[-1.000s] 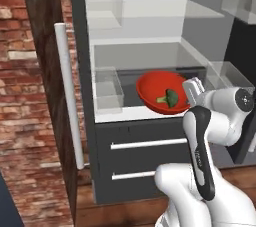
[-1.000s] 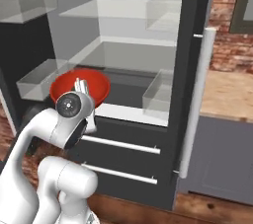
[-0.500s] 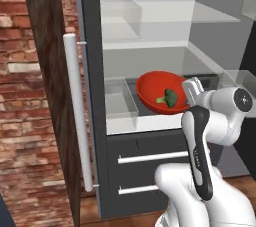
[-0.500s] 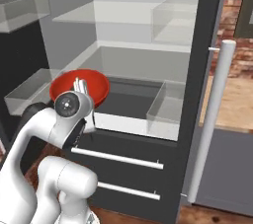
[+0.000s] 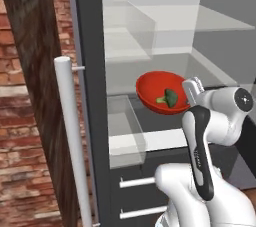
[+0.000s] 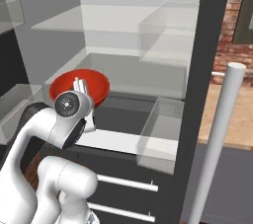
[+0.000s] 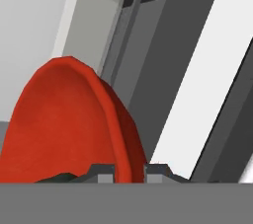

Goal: Move the cup from next to the sink to the open cabinet. Then, move the bowl with the broccoli to the fridge to clear the area for faucet cleaning.

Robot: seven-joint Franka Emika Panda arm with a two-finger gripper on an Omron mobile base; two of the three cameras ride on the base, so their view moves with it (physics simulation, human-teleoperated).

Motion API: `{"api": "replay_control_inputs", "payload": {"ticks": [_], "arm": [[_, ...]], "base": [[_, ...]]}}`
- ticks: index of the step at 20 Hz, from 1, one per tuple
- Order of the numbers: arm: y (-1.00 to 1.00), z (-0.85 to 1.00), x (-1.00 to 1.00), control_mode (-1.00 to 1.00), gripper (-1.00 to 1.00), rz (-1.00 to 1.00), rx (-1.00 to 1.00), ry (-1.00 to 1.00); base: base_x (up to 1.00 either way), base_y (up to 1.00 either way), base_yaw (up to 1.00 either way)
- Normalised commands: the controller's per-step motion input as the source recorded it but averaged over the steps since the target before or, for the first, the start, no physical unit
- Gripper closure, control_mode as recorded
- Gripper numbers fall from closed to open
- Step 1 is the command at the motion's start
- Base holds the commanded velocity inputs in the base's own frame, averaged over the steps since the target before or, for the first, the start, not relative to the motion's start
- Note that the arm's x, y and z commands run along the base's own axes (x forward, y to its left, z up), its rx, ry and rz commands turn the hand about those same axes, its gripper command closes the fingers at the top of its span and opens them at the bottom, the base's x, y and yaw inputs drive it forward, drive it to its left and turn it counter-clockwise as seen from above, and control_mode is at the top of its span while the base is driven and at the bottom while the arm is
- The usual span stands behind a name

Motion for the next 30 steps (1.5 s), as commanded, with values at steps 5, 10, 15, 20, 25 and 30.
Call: {"api": "replay_control_inputs", "payload": {"ticks": [5,10,15,20,25,30], "arm": [[0.00,0.00,0.00,1.00,1.00,0.00,0.00,0.00],[-0.01,0.41,-0.23,-1.00,1.00,-0.01,0.01,-0.04],[0.00,0.75,-0.07,-1.00,1.00,0.00,0.00,-0.08],[0.03,0.04,0.23,-1.00,1.00,0.00,0.00,0.05],[0.00,-0.04,1.00,-1.00,1.00,-0.05,0.00,0.25],[0.00,-0.26,0.87,-1.00,1.00,-0.06,-0.02,0.18]], "base": [[0.37,0.00,-0.13],[0.00,0.00,-0.01],[0.00,0.00,0.00],[0.00,0.00,0.00],[0.00,0.00,0.00],[0.00,0.00,0.00]]}}
